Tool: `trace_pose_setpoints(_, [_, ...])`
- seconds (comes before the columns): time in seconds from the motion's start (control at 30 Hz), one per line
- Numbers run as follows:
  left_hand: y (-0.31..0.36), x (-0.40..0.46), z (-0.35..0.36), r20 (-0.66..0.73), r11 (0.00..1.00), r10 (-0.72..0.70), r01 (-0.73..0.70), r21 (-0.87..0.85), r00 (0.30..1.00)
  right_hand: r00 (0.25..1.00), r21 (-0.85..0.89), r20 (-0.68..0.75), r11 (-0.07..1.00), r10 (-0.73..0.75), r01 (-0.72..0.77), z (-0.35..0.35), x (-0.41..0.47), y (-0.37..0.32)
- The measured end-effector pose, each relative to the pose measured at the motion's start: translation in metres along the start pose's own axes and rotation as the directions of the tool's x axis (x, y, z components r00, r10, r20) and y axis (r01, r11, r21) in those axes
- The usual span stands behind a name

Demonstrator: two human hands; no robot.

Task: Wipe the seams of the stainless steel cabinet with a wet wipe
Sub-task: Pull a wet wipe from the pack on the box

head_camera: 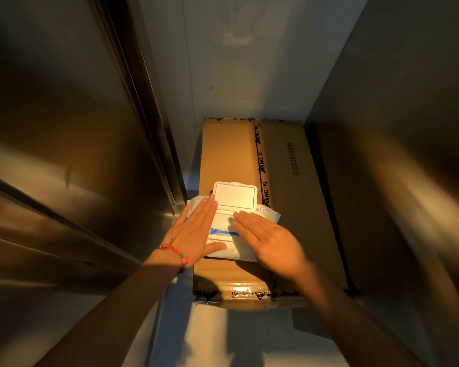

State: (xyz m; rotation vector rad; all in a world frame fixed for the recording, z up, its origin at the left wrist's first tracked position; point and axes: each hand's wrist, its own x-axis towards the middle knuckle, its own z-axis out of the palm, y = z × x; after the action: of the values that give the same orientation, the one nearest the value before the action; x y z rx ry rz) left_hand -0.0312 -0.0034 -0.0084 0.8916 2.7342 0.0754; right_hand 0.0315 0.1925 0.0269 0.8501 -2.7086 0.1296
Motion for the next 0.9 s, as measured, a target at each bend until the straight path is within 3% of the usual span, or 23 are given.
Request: trace_pose_setpoints(0.9, [0.001,0.000,0.001,-0.007,0.999,-0.011,0.011,-0.053,1.000,0.998,-0.021,0.001,0.998,0.057,-0.057,0.007,-0.018,0.002])
